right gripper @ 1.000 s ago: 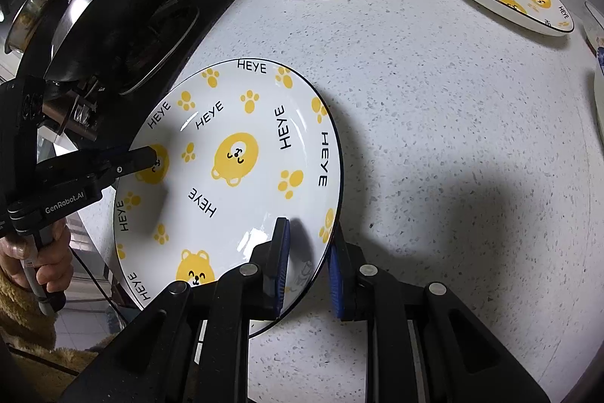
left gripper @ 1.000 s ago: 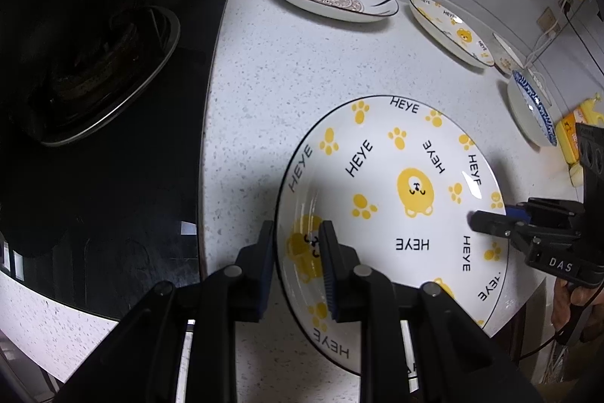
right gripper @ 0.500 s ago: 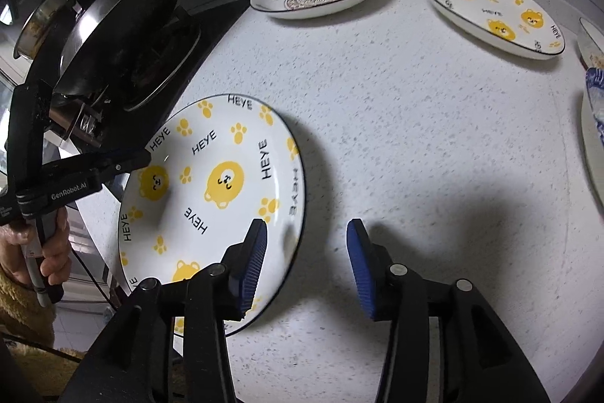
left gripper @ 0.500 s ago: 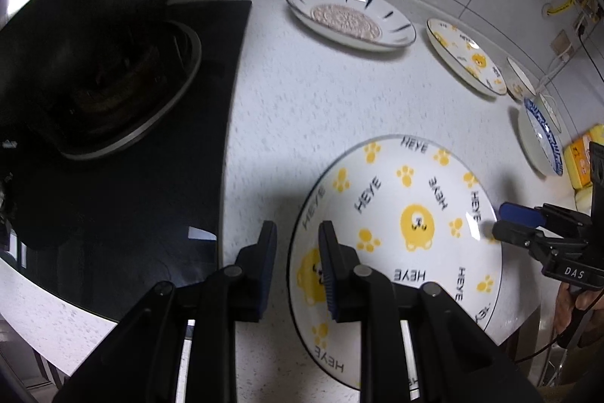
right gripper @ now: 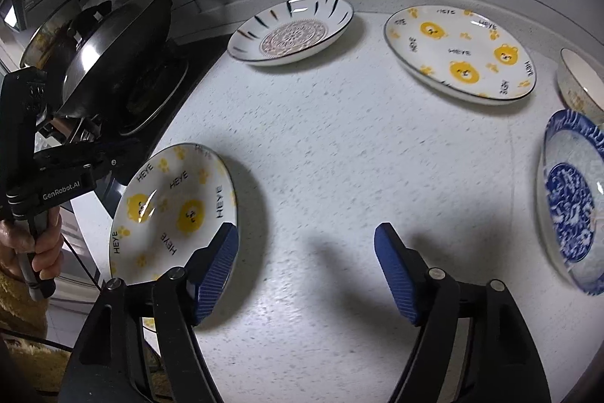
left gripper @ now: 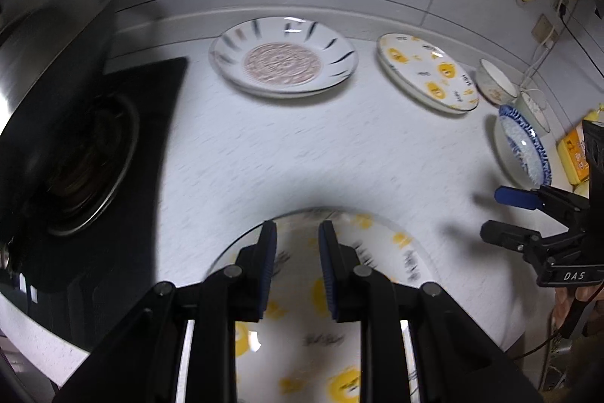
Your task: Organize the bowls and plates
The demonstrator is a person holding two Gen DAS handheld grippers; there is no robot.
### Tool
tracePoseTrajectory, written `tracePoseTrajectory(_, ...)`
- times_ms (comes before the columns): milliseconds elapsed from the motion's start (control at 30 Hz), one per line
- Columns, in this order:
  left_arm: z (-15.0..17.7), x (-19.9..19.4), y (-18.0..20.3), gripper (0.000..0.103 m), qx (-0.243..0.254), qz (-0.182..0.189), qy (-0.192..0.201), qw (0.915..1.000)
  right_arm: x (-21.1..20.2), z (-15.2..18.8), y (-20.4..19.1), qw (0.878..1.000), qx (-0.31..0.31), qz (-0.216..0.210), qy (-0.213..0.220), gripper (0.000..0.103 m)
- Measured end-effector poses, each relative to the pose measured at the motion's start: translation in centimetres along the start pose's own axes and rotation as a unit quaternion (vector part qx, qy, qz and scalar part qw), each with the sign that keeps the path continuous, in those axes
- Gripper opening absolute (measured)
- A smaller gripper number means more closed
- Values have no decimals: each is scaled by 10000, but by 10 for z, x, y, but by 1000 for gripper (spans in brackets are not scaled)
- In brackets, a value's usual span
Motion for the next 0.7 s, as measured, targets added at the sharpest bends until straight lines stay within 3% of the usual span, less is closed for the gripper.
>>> tracePoseTrajectory(233,-41,21,49,23,98,180,-13,9998,-21,-23,40,9994,49,175,292,74)
tracePoseTrajectory(467,-90,49,99,23,222,546,-65,9982,-45,-66,99,9968,61,460,646,77)
tracePoseTrajectory(700,-150,101,134,23,329,735,-187,9966,-37,-111,161,9951,362,539,749,79)
Point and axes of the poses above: each gripper's, at about its wrist camera, not at the fingertips, and x roughly the way its jaws point, y to its right, z to its underside, the point moved 5 cm from there along x, roughly the way its jaws point, and after that the axes turned 3 degrees about -x, right-handed, at the moved point
